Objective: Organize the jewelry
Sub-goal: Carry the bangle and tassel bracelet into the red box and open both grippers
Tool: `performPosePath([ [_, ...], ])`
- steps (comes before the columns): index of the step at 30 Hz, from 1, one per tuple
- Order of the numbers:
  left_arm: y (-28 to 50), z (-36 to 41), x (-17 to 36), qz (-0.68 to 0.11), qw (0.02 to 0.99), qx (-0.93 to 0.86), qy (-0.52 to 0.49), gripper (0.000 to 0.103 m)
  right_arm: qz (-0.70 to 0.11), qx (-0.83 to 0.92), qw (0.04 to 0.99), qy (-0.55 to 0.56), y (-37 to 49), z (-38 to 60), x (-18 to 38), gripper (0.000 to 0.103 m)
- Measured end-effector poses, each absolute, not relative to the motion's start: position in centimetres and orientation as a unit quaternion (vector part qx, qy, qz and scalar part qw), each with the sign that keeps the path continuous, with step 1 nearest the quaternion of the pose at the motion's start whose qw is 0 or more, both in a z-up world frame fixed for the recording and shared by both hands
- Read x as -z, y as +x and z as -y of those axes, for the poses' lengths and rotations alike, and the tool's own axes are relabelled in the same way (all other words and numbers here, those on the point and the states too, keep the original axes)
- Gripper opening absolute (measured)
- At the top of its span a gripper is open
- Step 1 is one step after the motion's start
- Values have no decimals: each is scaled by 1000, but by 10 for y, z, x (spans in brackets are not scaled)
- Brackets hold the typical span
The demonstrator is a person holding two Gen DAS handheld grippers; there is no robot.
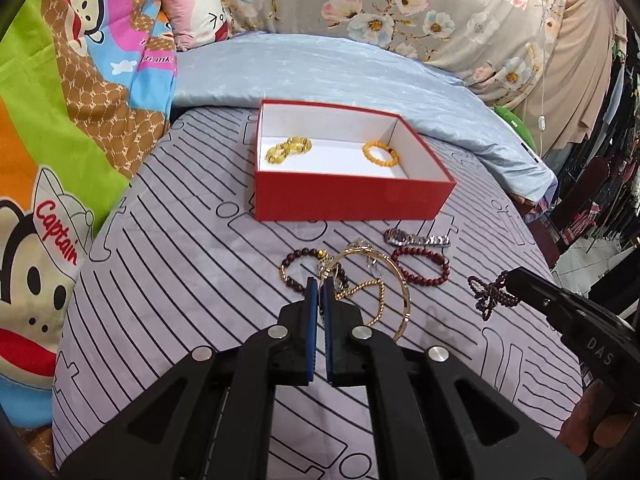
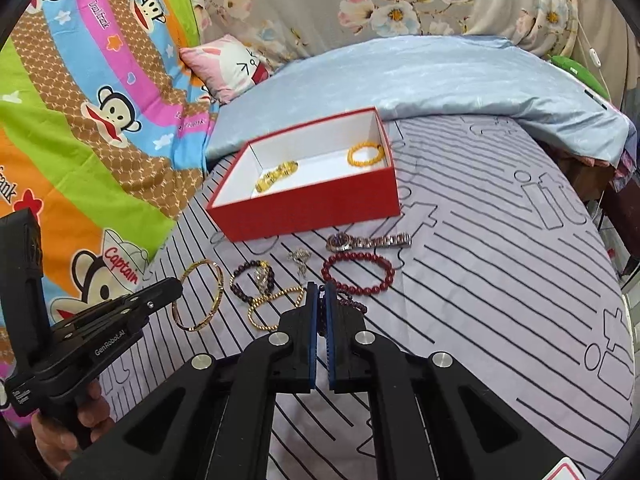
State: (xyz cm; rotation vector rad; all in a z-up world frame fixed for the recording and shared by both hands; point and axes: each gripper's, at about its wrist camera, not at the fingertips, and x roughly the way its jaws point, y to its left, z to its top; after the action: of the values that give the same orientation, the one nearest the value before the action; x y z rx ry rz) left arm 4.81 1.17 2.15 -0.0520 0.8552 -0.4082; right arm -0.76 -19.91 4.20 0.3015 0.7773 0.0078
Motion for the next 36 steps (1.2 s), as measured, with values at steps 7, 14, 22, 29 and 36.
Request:
performPosePath([
  [7,59,-8,-45,-394,896,202,-32,2,-345,-7,928,139,1,204,-71,3],
  [14,82,0,-69,-372,905,205,-33,2,-317,-5,940,123,28,212,-95,3],
  [22,127,17,-92,-350,914,202,-23,2,-306,-5,946,110,79,222,-109,3],
  [29,175,31,-92,-351,916,193,-22,2,-317,-19,942,110,135,225,-102,3],
  [36,216,44,-71,-364,913,186,-14,2,-332,-29,937,104,174,221,-82,3],
])
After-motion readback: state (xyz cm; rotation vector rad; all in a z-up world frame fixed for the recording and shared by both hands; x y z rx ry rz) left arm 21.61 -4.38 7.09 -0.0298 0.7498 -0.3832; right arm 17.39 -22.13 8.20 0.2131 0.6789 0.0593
